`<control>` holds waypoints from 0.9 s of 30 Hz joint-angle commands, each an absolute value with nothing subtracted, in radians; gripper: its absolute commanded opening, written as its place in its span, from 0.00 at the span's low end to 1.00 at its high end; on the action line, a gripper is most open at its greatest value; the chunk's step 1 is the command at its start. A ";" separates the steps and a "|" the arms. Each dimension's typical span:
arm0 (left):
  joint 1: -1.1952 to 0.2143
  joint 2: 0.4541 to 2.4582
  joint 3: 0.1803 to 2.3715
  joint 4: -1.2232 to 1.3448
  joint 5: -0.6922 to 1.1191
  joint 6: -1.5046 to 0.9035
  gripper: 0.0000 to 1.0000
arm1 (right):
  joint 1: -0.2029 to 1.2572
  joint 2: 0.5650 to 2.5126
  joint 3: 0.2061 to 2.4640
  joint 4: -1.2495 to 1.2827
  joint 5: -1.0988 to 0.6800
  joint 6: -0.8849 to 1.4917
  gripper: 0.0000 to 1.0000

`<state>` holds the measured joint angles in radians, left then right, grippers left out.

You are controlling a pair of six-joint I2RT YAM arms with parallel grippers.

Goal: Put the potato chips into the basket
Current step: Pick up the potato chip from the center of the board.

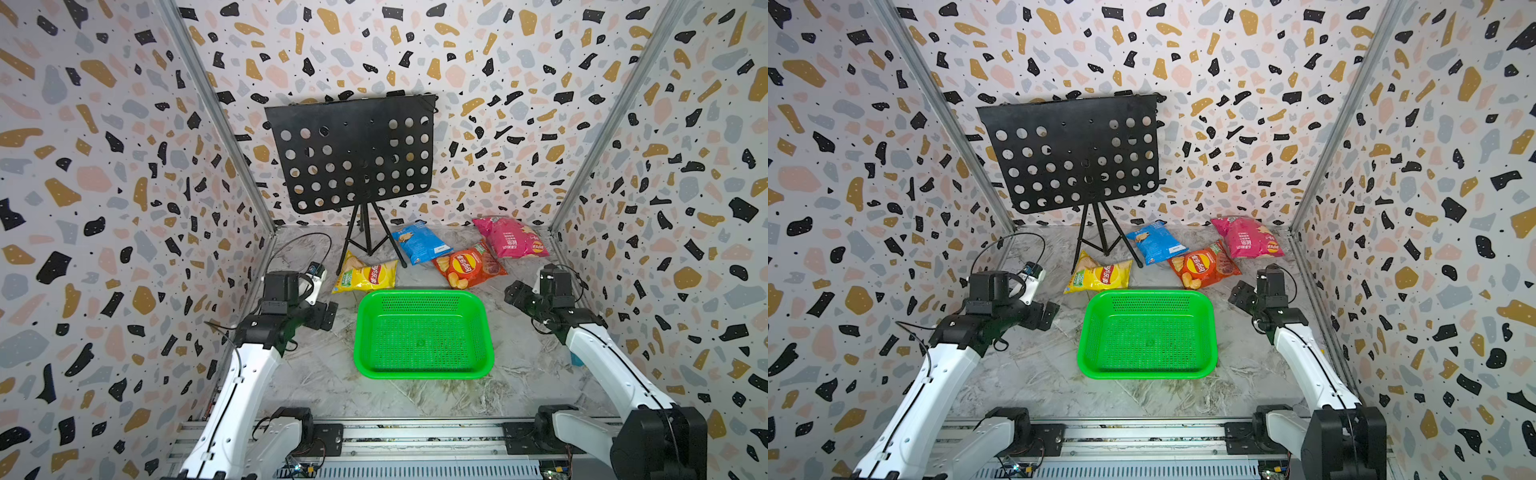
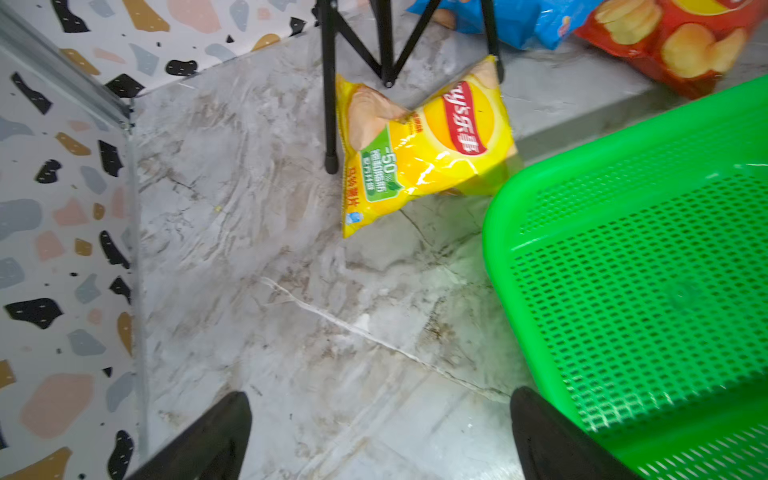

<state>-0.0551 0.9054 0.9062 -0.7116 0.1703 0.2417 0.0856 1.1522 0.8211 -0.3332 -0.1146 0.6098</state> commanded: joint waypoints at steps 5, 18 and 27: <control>-0.051 0.893 0.818 -0.727 0.285 0.268 1.00 | 0.094 1.272 0.995 -0.462 -0.377 0.495 0.73; -0.051 0.918 0.803 -0.727 0.305 0.278 1.00 | 0.129 1.558 1.137 -0.411 -0.339 0.589 0.61; -0.051 0.916 0.796 -0.721 0.288 0.282 1.00 | 0.181 1.765 1.300 -0.421 -0.210 0.601 0.61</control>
<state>-0.0551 0.9260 0.8101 -0.7399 0.2832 0.2695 0.1722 1.7382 1.2377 -0.4023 -0.2749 0.5888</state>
